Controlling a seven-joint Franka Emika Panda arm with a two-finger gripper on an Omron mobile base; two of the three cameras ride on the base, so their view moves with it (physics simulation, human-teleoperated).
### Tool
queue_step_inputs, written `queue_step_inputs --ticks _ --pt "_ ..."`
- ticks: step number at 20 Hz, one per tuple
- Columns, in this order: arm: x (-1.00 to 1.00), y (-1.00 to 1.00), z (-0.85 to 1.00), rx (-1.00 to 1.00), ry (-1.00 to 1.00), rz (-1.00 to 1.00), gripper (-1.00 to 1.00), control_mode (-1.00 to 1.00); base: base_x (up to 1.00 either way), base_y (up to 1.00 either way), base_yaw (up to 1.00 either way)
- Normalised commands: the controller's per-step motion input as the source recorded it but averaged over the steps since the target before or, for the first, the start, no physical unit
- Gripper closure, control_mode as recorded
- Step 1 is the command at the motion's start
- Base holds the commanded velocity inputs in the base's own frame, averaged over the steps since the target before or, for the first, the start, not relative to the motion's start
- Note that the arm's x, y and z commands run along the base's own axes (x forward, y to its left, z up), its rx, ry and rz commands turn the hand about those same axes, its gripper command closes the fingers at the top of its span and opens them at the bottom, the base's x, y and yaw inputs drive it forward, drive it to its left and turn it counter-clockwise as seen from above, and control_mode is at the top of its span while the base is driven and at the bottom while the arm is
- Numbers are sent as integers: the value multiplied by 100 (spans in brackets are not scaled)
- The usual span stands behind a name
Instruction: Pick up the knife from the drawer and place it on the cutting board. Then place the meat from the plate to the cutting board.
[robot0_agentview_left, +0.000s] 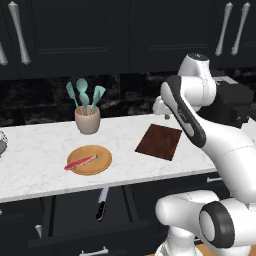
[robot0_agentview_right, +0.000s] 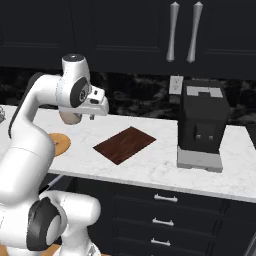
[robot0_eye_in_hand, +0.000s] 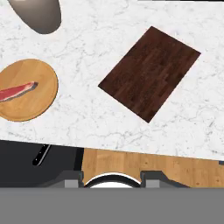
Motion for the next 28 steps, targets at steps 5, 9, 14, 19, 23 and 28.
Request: queue_step_inputs --ticks 5,9,14,19,23,28 --pt "-7 0 -21 -3 9 0 -100 -100 0 0 0" --pt "0 0 -12 0 8 0 -100 100 3 -5 0" --pt "0 0 0 0 0 0 -100 100 2 -21 23" --pt "0 0 0 0 0 0 -100 100 -6 -42 52" --pt "0 0 0 0 0 0 -100 100 0 -74 51" --pt "0 0 0 0 0 0 -100 100 5 -83 39"
